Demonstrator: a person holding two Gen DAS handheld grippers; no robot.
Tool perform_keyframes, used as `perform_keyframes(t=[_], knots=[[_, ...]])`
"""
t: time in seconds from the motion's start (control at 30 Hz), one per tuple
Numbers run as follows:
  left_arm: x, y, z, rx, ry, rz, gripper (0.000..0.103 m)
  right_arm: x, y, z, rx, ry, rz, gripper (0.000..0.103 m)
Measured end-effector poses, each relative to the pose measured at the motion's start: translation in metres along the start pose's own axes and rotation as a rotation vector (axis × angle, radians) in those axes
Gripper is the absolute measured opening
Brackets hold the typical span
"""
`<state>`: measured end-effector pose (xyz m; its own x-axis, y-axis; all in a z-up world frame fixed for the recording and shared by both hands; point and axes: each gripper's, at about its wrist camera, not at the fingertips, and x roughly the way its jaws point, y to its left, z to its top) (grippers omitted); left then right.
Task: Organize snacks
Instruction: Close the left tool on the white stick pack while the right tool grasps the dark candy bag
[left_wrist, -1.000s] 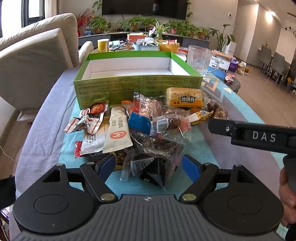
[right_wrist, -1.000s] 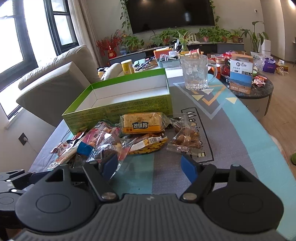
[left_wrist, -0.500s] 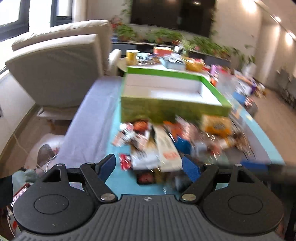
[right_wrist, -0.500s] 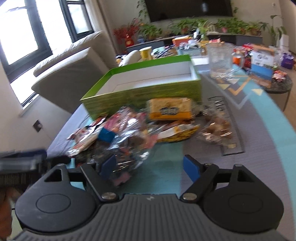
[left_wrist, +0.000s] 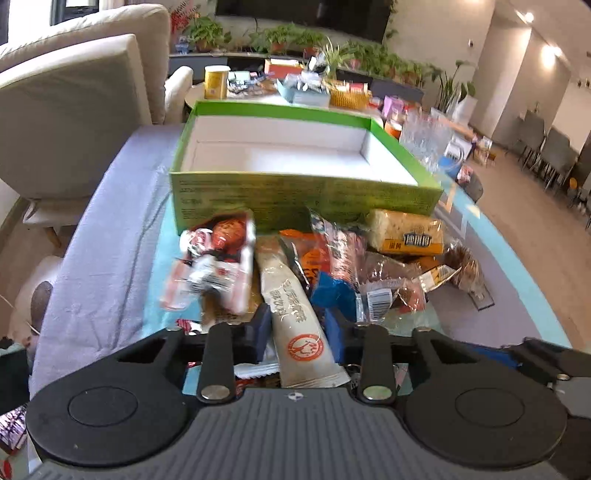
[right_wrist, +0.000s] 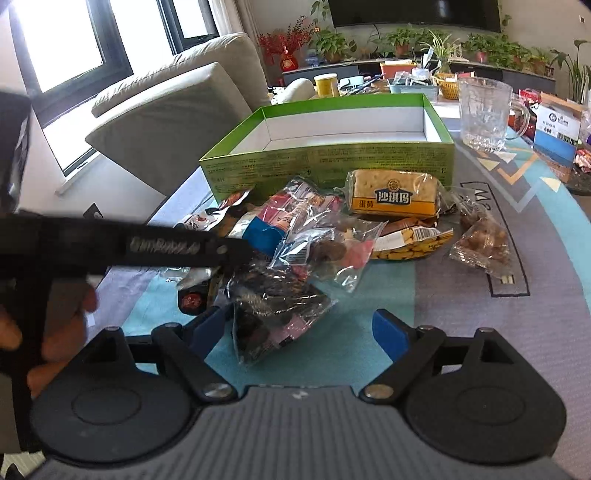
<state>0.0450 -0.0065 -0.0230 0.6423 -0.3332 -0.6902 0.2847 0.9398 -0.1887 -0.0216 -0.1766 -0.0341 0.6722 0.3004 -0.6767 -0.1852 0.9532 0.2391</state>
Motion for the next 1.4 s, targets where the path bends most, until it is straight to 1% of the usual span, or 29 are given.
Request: perform_keyframes(t=[0.07,0.13,0.2,0.27,0.33,0.37,0.43,0.47,0.5,0.57,0.63,0.7,0.77,0.87,0.9,0.93,0.97,1.0,1.07,1.13,1.27,1.4], knots=[[-0.012,0.008,0.002,-0.033,-0.020,-0.032,0.025,0.005,0.000,0.001,0.011,0.011,0.009,0.046],[-0.030,0.013,0.005,-0.047,-0.061,-0.051,0.025,0.009,0.002,0.001,0.022,0.022,0.019,0.046],[-0.045,0.013,0.008,-0.034,-0.104,-0.046,0.001,0.012,0.006,0.002,0.029,0.023,0.027,0.046],[-0.059,0.016,0.009,-0.040,-0.123,-0.054,0.000,0.015,0.010,0.004,0.039,0.021,0.027,0.046],[-0.064,0.017,0.007,-0.033,-0.129,-0.038,0.001,0.019,0.015,0.006,0.043,0.022,0.018,0.046],[-0.063,0.018,0.005,-0.029,-0.123,-0.024,0.002,0.021,0.018,0.006,0.037,0.025,0.011,0.046],[-0.056,0.022,0.001,-0.038,-0.101,0.000,0.018,0.026,0.024,0.007,0.017,0.035,-0.014,0.047],[-0.050,0.022,0.000,-0.050,-0.083,0.012,0.035,0.028,0.026,0.006,0.004,0.040,-0.030,0.047],[-0.046,0.023,0.000,-0.060,-0.074,0.016,0.044,0.029,0.027,0.005,-0.006,0.040,-0.041,0.047],[-0.041,0.023,-0.001,-0.069,-0.066,0.004,0.045,0.028,0.024,0.003,-0.014,0.035,-0.049,0.046],[-0.038,0.020,-0.002,-0.063,-0.048,-0.030,0.047,0.024,0.017,0.002,0.014,0.039,-0.033,0.046],[-0.034,0.017,-0.002,-0.056,-0.027,-0.058,0.047,0.018,0.010,0.001,0.020,0.042,-0.040,0.045],[-0.028,0.012,-0.004,-0.042,-0.012,-0.063,0.048,0.009,0.003,-0.001,0.007,0.032,-0.064,0.045],[-0.013,0.001,-0.010,-0.007,0.026,-0.049,0.049,-0.003,0.001,-0.006,-0.038,0.027,-0.103,0.045],[-0.010,-0.001,-0.013,0.008,0.027,-0.049,0.049,-0.004,0.000,-0.008,-0.053,0.027,-0.116,0.045],[-0.007,-0.005,-0.016,0.026,0.027,-0.053,0.048,-0.006,-0.001,-0.009,-0.064,0.030,-0.125,0.045],[-0.004,-0.008,-0.018,0.044,0.032,-0.056,0.045,-0.008,-0.003,-0.011,-0.074,0.036,-0.128,0.045],[-0.002,-0.009,-0.020,0.060,0.042,-0.055,0.022,-0.008,-0.004,-0.012,-0.082,0.047,-0.128,0.045],[0.002,-0.009,-0.024,0.062,0.076,-0.040,0.013,-0.009,-0.008,-0.014,-0.079,0.064,-0.126,0.046],[-0.002,-0.007,-0.027,0.063,0.058,-0.038,0.011,-0.010,-0.009,-0.014,-0.065,0.059,-0.143,0.046],[-0.016,-0.001,-0.026,0.042,0.018,-0.026,0.008,-0.014,-0.009,-0.014,-0.046,-0.002,-0.170,0.047],[-0.026,-0.003,-0.024,0.057,-0.003,-0.024,0.007,-0.001,-0.002,-0.004,-0.058,0.004,-0.184,0.047]])
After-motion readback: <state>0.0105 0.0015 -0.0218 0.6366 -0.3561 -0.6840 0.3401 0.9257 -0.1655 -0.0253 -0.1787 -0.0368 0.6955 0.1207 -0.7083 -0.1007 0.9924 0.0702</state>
